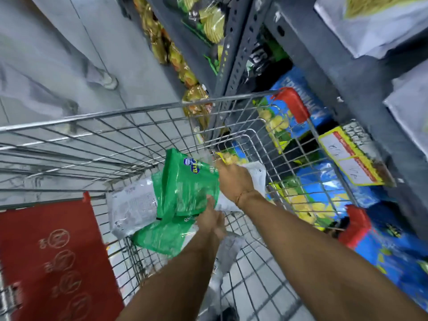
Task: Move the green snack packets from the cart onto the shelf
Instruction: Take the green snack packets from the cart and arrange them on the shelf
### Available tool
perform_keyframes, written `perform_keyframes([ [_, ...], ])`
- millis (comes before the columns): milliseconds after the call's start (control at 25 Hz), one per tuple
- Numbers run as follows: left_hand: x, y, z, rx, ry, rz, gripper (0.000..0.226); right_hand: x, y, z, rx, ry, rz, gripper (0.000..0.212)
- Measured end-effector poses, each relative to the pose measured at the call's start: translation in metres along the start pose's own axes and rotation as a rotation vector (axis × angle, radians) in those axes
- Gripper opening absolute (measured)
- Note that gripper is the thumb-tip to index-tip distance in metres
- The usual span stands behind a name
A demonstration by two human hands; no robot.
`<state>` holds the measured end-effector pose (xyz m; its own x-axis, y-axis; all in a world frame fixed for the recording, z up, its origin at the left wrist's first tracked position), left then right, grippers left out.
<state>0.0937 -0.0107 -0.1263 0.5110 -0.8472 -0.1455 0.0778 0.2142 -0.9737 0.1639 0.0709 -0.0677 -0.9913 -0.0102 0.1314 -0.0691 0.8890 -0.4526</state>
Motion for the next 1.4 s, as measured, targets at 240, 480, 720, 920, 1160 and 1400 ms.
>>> perform_keyframes([
  [240, 0.010, -0.099, 0.016, -0.045, -0.083, 0.370, 0.048, -0.009, -0.094, -0.067, -0.257, 0.228, 0.128, 0.042],
  [480, -0.001, -0.236, 0.051, 0.142, 0.208, 1.176, 0.018, -0.028, -0.227, -0.145, -0.962, 0.565, 0.242, 0.024],
  [720, 0.070, -0.334, 0.136, 0.557, 0.701, 1.485, 0.027, -0.094, -0.357, -0.163, -1.542, 0.941, 0.492, 0.023],
  [920, 0.127, -0.362, 0.239, 1.037, 1.058, 1.274, 0.022, -0.161, -0.402, -0.166, -1.657, 1.048, 0.783, 0.018],
  [1160, 0.152, -0.307, 0.282, 1.151, 1.151, 0.743, 0.064, -0.188, -0.385, -0.138, -1.582, 1.175, 1.191, 0.031],
  [1400, 0.149, -0.272, 0.270, 0.911, 0.985, 0.939, 0.067, -0.243, -0.383, -0.151, -1.621, 1.913, 0.915, 0.051],
])
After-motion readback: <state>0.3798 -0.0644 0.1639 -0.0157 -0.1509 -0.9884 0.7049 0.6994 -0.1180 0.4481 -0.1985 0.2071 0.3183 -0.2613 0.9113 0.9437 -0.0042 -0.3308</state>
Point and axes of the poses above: each hand's wrist, its own y-axis towards the middle knuckle, its own z-axis out of the palm, x = y × z, the point moved 2 cm from there along y, towards the middle knuckle
